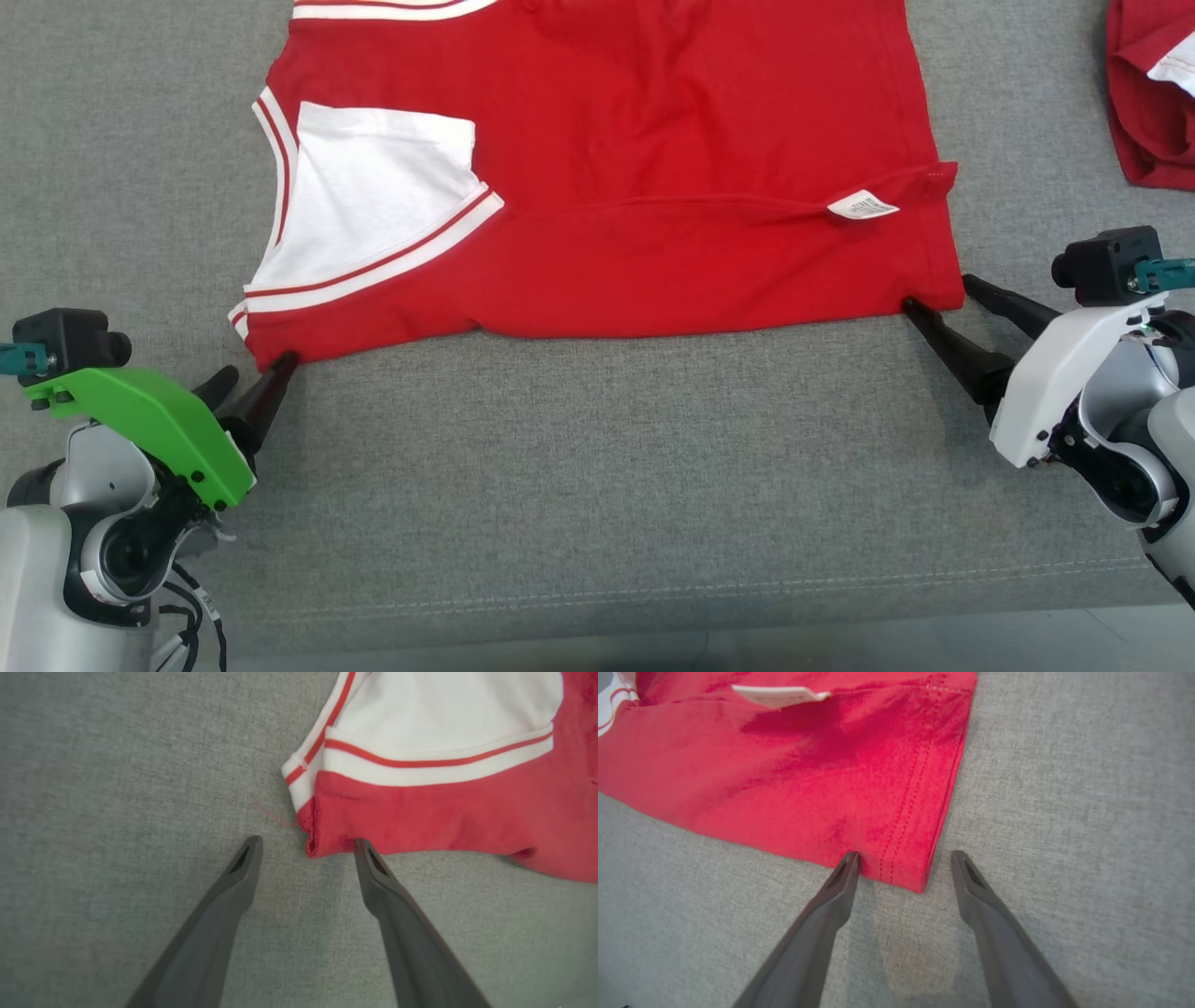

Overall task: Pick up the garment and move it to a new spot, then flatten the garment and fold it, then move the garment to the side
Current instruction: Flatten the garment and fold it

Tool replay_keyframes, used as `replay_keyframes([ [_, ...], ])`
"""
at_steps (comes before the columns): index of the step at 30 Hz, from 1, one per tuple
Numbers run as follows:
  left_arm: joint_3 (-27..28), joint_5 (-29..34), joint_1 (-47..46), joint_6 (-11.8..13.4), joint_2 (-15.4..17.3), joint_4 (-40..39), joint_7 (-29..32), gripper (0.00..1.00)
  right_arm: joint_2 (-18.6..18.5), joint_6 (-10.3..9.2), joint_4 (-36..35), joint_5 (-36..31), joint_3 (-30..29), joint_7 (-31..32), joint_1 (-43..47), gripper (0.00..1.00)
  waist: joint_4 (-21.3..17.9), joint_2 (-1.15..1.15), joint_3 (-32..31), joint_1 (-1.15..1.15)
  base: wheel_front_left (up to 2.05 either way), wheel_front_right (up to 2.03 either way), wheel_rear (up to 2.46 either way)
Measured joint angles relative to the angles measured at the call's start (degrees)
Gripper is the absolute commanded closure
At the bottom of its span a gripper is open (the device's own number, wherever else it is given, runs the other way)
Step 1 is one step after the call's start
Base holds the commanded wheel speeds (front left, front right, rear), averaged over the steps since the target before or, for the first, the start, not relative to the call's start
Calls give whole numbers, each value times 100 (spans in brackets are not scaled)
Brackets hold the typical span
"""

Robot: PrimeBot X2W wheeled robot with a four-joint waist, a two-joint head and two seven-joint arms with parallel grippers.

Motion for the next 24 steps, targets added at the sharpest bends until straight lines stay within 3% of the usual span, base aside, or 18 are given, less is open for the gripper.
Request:
replay_keyframes([
  [10, -78, 16, -203, -47, -7, 164, -35, 0, 0, 4, -12, 1, 11, 19, -36, 0, -32, 0, 64, 0, 0, 0, 0],
  [12, -94, 16, -234, -62, -8, 189, -35, 0, -2, 7, -5, 1, 20, 83, -59, 11, -39, 0, 73, 0, 0, 0, 0],
  [13, -99, 16, -246, -90, -9, 200, -35, 9, -8, 7, 2, 2, 19, 113, -66, 9, -42, 0, 77, 0, 0, 0, 0],
  [14, -103, 16, -255, -91, -10, 214, -35, 12, -13, 7, 9, 2, 24, 123, -76, 10, -44, 0, 80, 0, 0, 0, 0],
  [17, -112, 16, -311, -93, -13, 287, -36, 11, -20, 8, 14, 4, 43, 208, -116, 8, -47, 0, 84, 0, 0, 0, 0],
  [19, -119, 16, -339, -100, -25, 323, -37, 15, -20, 10, 16, 13, 46, 235, -132, 22, -47, 0, 83, 0, 0, 0, 0],
  [20, -121, 16, -347, -101, -31, 341, -43, 18, -20, 10, 20, 15, 48, 238, -140, 23, -46, 0, 81, 0, 0, 0, 0],
  [21, -124, 16, -355, -111, -33, 357, -43, 23, -22, 10, 23, 29, 48, 250, -142, 35, -45, 0, 79, 0, 0, 0, 0],
  [22, -131, 16, -365, -136, -35, 374, -44, 31, -24, 20, 24, 42, 53, 266, -147, 51, -43, 0, 76, 0, 0, 0, 0],
  [23, -140, 16, -374, -145, -38, 387, -44, 49, -27, 26, 27, 48, 60, 293, -148, 55, -40, 0, 73, 0, 0, 0, 0],
  [24, -146, 16, -386, -146, -45, 405, -43, 54, -27, 52, 26, 54, 68, 313, -151, 63, -37, 0, 70, 0, 0, 0, 0],
])
